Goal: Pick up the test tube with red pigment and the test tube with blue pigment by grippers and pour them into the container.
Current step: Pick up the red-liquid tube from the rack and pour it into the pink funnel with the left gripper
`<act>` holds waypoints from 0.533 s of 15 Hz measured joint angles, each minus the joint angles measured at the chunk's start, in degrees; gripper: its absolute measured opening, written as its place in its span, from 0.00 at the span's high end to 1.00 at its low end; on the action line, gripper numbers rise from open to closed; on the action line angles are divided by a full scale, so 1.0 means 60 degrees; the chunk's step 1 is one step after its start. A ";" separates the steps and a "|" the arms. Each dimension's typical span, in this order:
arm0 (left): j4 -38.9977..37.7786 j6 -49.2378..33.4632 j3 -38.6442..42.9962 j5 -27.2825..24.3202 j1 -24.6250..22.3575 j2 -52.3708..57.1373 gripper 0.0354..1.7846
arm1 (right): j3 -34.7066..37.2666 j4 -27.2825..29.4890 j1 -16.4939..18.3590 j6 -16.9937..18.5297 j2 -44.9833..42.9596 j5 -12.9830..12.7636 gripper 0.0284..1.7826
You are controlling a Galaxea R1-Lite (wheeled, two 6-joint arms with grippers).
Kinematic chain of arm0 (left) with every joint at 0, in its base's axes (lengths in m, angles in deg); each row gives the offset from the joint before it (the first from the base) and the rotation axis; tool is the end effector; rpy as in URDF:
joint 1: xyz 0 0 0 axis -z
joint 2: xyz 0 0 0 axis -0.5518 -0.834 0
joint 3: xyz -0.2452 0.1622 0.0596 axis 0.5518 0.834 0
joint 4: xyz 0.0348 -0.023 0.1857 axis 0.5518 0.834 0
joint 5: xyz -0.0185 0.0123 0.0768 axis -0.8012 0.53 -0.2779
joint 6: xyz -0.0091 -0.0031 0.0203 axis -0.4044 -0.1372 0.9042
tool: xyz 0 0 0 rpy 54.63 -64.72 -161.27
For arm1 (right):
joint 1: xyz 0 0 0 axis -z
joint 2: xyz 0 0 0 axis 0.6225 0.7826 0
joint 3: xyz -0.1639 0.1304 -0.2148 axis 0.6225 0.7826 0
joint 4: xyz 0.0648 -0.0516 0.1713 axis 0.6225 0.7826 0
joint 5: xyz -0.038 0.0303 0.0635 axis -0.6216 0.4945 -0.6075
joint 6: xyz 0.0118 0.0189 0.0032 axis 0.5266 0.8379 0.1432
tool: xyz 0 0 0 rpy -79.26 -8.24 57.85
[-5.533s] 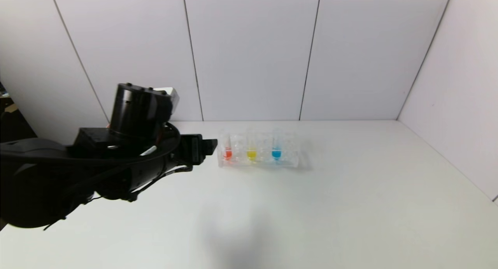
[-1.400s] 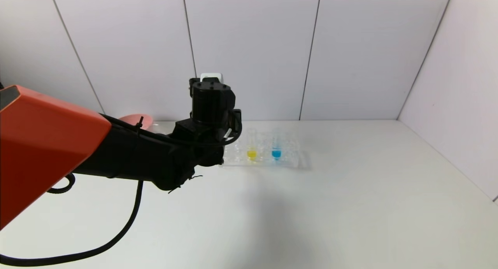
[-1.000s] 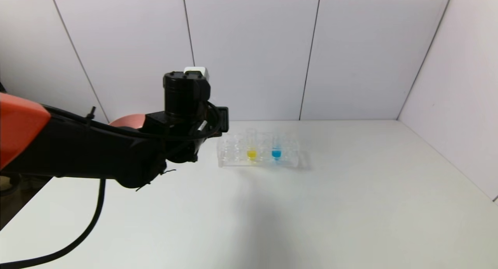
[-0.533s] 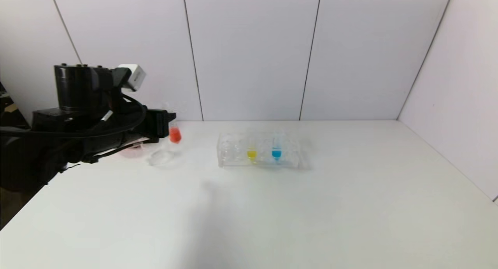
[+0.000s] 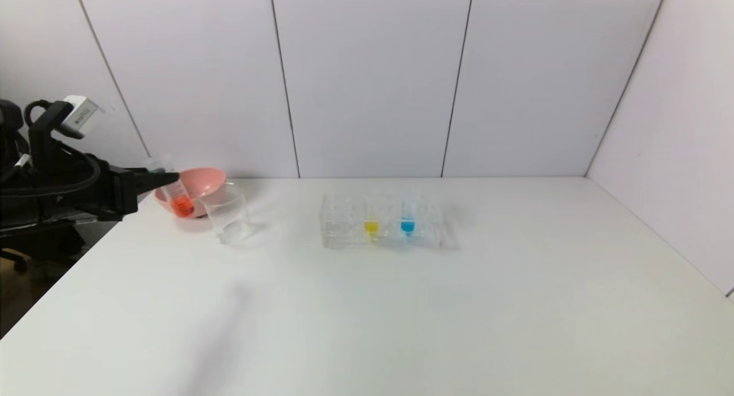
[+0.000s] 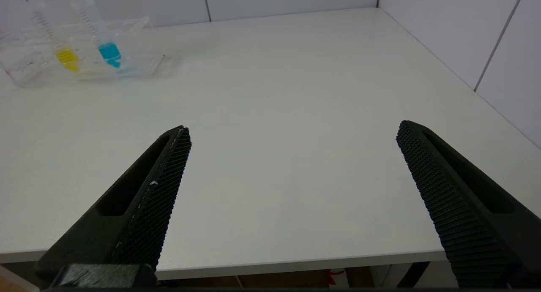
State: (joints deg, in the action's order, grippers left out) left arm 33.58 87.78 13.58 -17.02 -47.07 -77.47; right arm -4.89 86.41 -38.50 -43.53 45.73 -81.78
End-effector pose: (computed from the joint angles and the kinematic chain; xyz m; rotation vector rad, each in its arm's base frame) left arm 0.2677 0.0509 0.2237 0.0636 0.2512 -0.4287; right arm -0.0229 -0.0008 0.0758 0.0886 -0.0045 -0.0377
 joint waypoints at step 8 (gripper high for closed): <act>0.1902 0.1057 -0.2383 -0.0642 -0.0691 -0.1701 0.78 | 0.0000 0.0000 0.0008 0.0000 0.0000 0.0000 0.00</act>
State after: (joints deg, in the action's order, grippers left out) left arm 44.99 94.12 -0.72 -20.87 -51.21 -87.68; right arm -4.89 86.41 -38.45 -43.53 45.73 -81.78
